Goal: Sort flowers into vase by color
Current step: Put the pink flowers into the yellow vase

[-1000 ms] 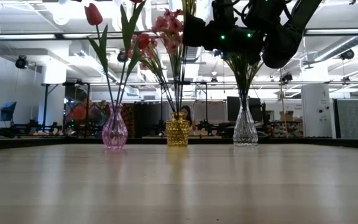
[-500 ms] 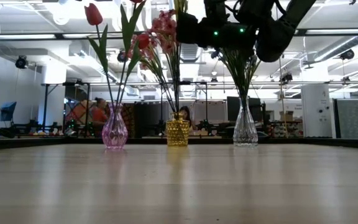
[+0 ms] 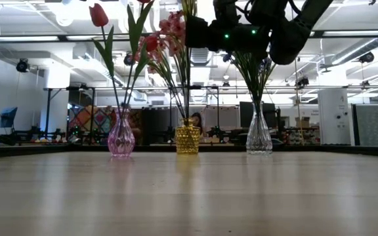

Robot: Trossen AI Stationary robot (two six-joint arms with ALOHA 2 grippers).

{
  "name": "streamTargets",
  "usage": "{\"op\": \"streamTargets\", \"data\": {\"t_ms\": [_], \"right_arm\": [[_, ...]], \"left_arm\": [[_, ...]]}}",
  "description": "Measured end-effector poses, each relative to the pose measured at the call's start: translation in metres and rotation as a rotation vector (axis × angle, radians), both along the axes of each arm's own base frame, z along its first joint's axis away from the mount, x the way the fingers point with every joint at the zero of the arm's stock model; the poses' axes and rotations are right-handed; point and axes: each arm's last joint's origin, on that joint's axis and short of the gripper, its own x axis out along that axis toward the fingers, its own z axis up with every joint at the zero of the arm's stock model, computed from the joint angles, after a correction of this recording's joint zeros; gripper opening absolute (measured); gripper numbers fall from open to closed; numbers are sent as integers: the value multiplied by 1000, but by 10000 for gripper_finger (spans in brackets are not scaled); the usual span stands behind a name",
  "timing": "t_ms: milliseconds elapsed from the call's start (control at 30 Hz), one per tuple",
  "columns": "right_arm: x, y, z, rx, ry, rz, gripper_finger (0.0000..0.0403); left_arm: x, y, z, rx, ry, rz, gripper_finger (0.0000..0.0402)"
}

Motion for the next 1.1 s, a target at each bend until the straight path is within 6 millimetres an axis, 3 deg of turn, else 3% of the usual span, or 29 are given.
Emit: {"op": "streamTargets", "data": {"t_ms": [1100], "right_arm": [[-2,-11,-2,33,1,-6,13]], "left_arm": [[0,0,0,4,-4,3,178]]}}
